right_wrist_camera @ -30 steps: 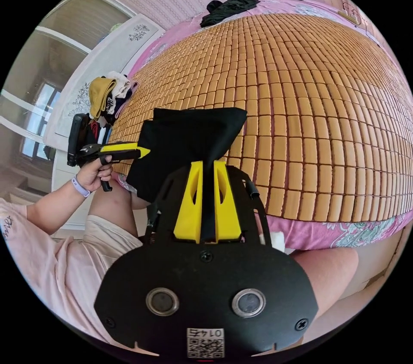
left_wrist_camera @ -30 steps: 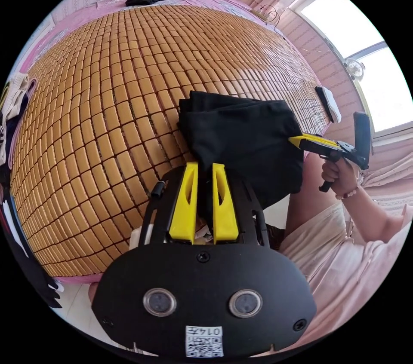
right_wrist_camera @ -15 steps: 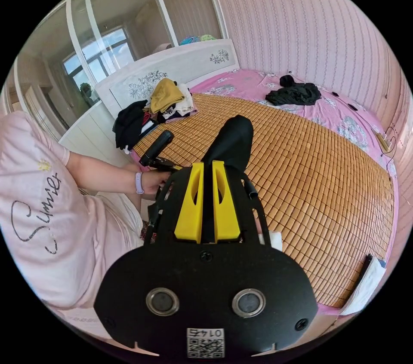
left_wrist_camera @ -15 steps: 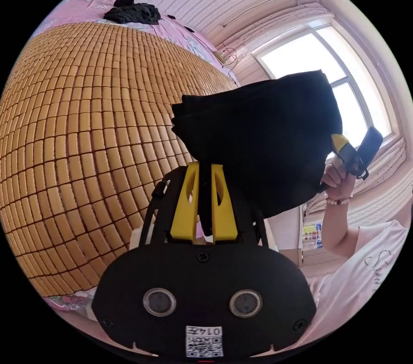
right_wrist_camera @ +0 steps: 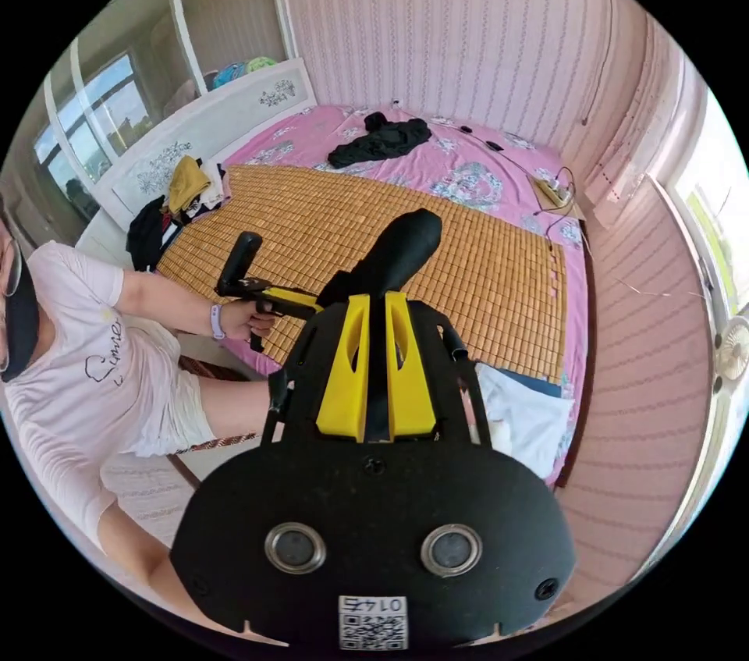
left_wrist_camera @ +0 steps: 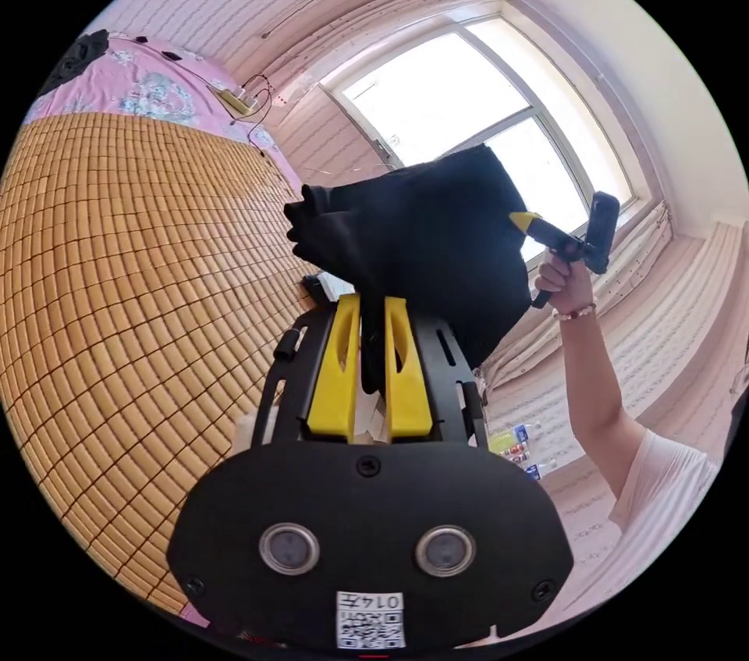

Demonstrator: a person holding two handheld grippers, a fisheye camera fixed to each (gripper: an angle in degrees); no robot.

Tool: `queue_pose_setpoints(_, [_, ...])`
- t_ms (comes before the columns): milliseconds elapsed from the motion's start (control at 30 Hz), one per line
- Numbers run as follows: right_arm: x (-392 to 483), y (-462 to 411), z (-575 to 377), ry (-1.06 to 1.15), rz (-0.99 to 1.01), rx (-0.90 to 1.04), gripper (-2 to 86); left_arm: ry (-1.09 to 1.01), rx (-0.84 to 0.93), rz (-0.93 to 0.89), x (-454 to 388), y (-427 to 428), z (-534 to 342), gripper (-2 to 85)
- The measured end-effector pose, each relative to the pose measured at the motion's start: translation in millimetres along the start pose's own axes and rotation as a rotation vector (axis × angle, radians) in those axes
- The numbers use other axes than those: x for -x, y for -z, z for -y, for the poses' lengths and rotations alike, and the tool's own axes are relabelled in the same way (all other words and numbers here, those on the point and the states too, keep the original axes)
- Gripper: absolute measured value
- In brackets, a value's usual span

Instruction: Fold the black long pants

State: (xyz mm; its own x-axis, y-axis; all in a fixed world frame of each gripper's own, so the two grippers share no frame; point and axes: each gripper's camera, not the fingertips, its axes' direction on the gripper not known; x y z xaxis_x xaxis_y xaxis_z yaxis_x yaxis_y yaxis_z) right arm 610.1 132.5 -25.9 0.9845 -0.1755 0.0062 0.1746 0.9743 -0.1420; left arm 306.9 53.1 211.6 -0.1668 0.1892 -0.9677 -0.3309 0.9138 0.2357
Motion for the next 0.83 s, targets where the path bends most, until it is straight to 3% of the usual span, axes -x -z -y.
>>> queue_pose_setpoints(133, [-103.9,-31.6,-51.0,-0.486,-0.227,0.218,9.4,0.06,0.14,0.007,-18.9,-63.5,19.2,9.8])
queue_pose_setpoints(200, [-111.4,-51.8,-87.5,-0.634,-0.208,0.174,9.9,0.099,0.136,0.031,-10.0,-53.3,8.8,9.7])
queue_pose_setpoints(300, [-72.1,-93.7,-138.9,-0.676,-0.13,0.058,10.5,0.05,0.133,0.117,4.1,-4.6,-20.1,8.6])
queue_pose_setpoints(467, [62.0,-159.2,-200.4,-0.553,-0.036,0.044,10.9,-0.102,0.215,0.384,7.2,130.7,-100.0,8.2])
queue_pose_setpoints(600, [182.5,-185.4,-223.4,-0.461,0.115,0.022,11.3,-0.088,0.219,0.57,-10.4,238.8,-171.0,8.2])
queue_pose_setpoints(833, [344.9,-195.0,-128.9,-0.065,0.36,-0.05,11.1,0.128,-0.109,0.945,-75.1,454.1,-302.7,8.4])
